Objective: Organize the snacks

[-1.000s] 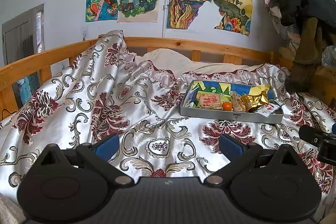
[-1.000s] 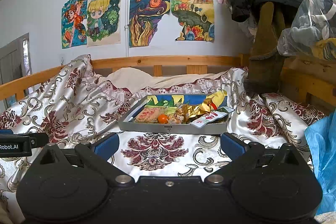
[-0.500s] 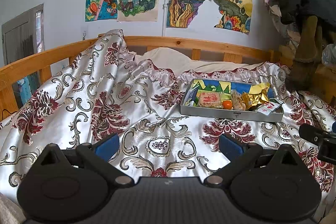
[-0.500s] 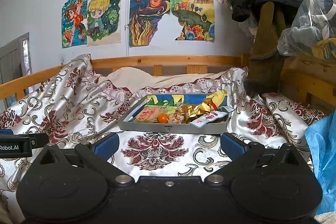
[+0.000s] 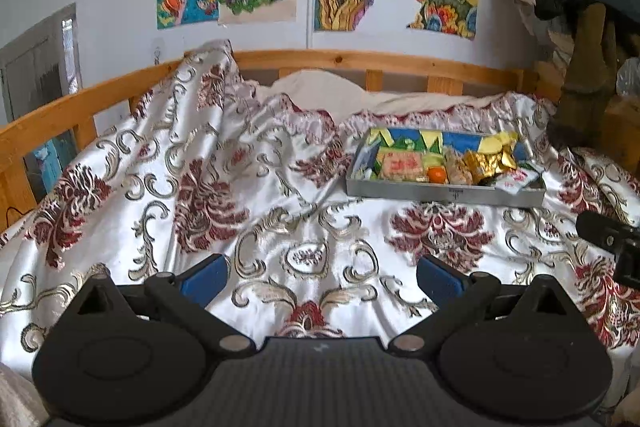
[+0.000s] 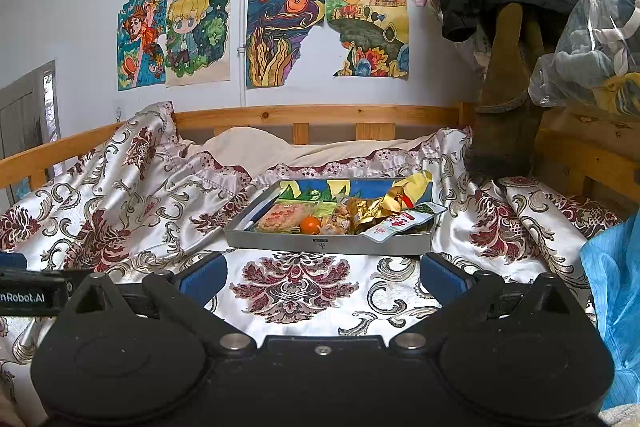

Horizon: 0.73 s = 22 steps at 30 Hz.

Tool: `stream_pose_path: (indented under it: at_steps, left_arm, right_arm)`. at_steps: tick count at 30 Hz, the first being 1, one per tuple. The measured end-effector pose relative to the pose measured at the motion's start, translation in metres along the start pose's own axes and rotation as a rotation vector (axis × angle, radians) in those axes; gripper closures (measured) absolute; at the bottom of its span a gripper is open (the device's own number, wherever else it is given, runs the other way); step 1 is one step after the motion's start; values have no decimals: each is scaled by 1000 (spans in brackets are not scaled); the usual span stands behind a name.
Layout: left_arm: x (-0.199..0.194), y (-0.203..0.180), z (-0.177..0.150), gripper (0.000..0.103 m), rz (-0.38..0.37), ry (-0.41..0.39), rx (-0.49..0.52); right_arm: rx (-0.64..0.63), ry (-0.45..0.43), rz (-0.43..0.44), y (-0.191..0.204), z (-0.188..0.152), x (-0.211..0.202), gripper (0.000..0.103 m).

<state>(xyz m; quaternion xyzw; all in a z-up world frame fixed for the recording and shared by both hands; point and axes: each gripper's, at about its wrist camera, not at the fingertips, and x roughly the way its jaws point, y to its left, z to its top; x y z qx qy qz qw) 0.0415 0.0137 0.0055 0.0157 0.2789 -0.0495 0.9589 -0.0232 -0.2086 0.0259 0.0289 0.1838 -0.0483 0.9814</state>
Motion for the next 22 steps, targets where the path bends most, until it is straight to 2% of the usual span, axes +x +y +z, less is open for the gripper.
stream_pose_path:
  at_steps: [11, 22]
  left_arm:
    - [5, 4, -2, 0, 18, 36, -17]
    - [4, 4, -2, 0, 29, 34, -8]
  right_arm:
    - [-2, -1, 0, 0, 1, 0, 1]
    - [-3, 1, -1, -1, -1, 0, 1]
